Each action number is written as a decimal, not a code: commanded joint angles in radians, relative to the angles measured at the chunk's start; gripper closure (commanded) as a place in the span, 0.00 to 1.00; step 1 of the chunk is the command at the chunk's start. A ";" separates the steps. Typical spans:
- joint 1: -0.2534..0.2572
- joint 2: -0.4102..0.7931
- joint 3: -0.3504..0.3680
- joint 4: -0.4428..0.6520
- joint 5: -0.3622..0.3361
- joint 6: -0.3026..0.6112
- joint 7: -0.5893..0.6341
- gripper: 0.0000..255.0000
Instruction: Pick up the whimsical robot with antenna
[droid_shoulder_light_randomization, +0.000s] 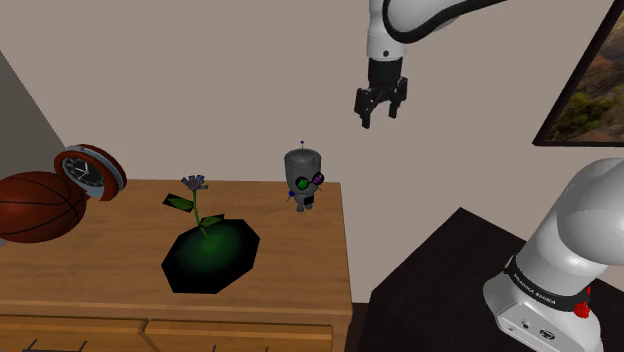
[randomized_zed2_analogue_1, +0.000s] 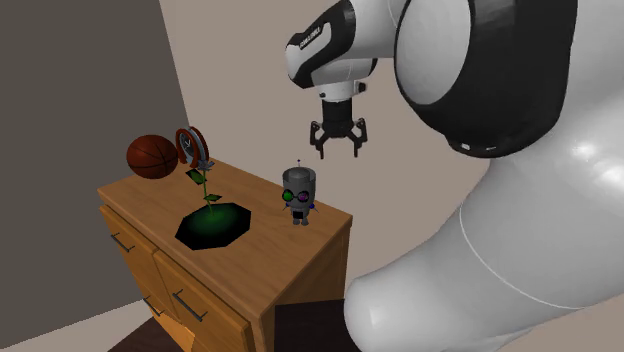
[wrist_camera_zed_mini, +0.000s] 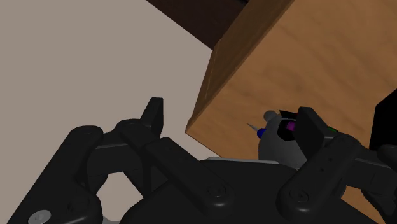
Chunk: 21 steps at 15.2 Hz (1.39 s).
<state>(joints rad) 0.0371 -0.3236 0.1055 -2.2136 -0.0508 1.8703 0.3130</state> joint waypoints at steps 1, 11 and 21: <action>0.004 0.083 0.014 0.054 -0.002 0.033 0.023 0.00; 0.033 0.460 0.055 0.370 -0.042 0.103 0.119 0.00; 0.074 0.743 0.059 0.651 -0.083 0.112 0.171 0.00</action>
<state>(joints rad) 0.1095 0.4113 0.1649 -1.5617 -0.1321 1.9725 0.4816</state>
